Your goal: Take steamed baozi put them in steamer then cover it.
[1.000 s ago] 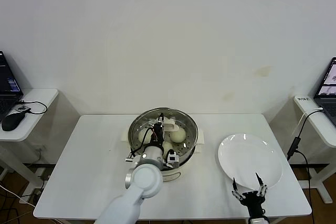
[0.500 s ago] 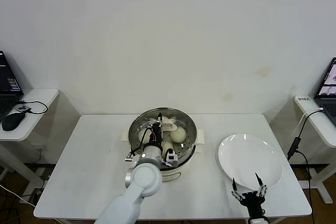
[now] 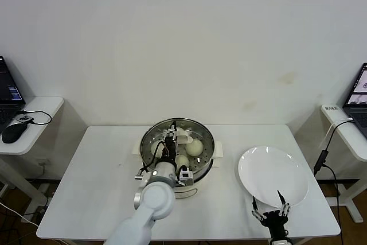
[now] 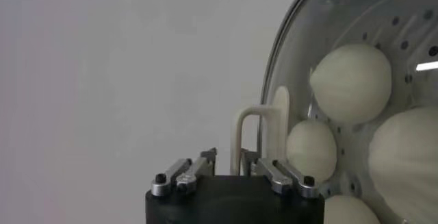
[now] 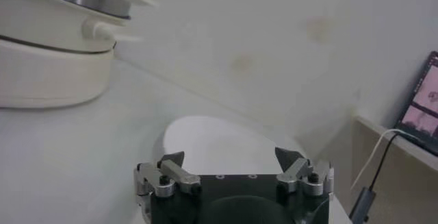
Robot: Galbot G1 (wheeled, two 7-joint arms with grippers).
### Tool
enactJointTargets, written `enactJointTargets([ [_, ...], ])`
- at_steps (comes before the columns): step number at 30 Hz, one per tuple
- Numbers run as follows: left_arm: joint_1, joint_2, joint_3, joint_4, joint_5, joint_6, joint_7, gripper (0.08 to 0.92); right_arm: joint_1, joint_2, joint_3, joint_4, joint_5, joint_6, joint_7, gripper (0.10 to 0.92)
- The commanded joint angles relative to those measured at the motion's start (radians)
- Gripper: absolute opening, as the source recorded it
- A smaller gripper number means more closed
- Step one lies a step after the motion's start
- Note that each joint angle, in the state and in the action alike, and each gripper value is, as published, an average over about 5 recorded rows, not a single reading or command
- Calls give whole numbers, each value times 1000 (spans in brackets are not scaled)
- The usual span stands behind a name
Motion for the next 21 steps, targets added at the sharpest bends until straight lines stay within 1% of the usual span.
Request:
enactJointTargets([
  [1,111,33,-18,-152,-16,-5,-13,481,-2,0,-3,2,-6,0,0,823],
  [5,202,64,-48,-282,-57,-15,-23,602,-5,0,-2,3,-7,0,0,823],
  [9,313,104,-97,-400,-159,-37,-53,697,-10,-1,-3,4,-9,1,-1,823],
  [12,419,125,-159,-467,-278,-63,-114,770,-15,-1,-5,8,-9,1,-3,823],
  [14,507,135,-230,-509,-408,-88,-175,813,-19,-2,-6,13,-2,5,-7,823],
  [15,547,142,-275,-523,-489,-107,-210,818,-21,-3,-7,16,5,11,-12,823],
  [18,655,157,-442,-520,-819,-210,-334,822,-26,-13,-14,25,58,47,-30,823],
  [21,729,135,-590,-443,-1173,-405,-407,823,-38,-29,-31,41,132,80,-43,823],
])
